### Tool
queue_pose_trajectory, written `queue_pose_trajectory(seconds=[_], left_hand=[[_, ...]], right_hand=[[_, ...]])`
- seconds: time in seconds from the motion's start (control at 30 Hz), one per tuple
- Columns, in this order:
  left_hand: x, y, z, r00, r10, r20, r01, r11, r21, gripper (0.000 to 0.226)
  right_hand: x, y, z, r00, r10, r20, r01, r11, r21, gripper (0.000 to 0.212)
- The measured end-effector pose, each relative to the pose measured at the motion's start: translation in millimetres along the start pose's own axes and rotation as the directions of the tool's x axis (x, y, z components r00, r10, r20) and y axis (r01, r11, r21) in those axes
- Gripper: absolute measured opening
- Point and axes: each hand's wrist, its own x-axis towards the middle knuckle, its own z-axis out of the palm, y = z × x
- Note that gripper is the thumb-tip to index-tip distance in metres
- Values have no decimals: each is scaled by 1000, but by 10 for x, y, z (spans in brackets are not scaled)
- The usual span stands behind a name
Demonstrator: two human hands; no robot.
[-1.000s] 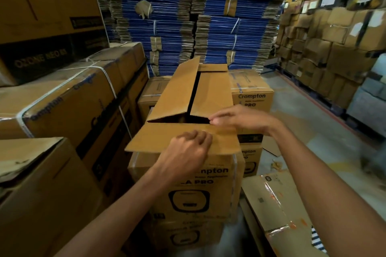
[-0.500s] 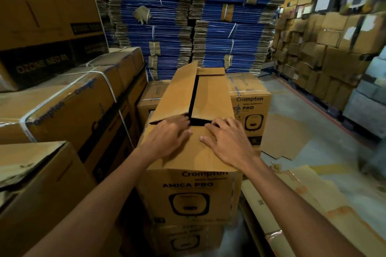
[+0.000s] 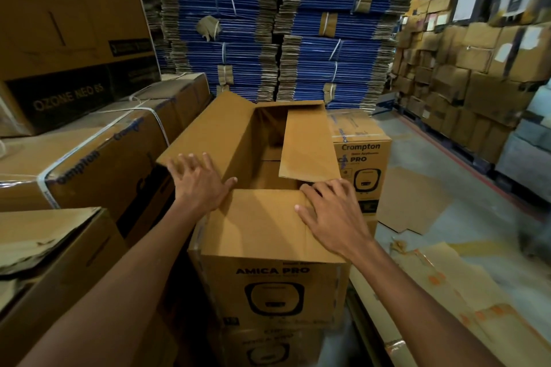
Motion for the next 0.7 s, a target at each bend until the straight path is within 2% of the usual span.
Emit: queue_pose_trajectory(seconds=[0.1,0.2,0.3,0.37,0.47,0.53,0.63,0.7], left_hand=[[49,-57,91,991,-41,128,53,994,-95,97],[-80,43,43,976,73,205,-26,974,-225,100],[-340,345,-45,950,228,212,-184,960,-209,100],[-499,585,-92,931,315,183,-277,938,-208,97],[-633,859,-91,910,387,149,-321,885,-338,77],[-690,949,-51,895,443,52,-397,844,-360,52],[-609,910,1,883,443,-156,-469,841,-269,32],[-471,827,8,889,407,-209,-457,820,-345,27]], right_hand=[[14,103,21,1000,-12,-18,12,1000,0,53],[65,354,-10,1000,-14,1,14,999,-41,51],[210,675,-230,983,173,62,-166,980,-106,34],[330,700,-413,962,259,89,-250,963,-102,25],[491,379,-481,971,152,184,-187,964,190,18],[578,139,-384,946,66,319,-166,940,298,35],[662,-41,-212,924,60,377,-144,969,198,55],[663,-72,-150,927,92,364,-132,987,86,66]])
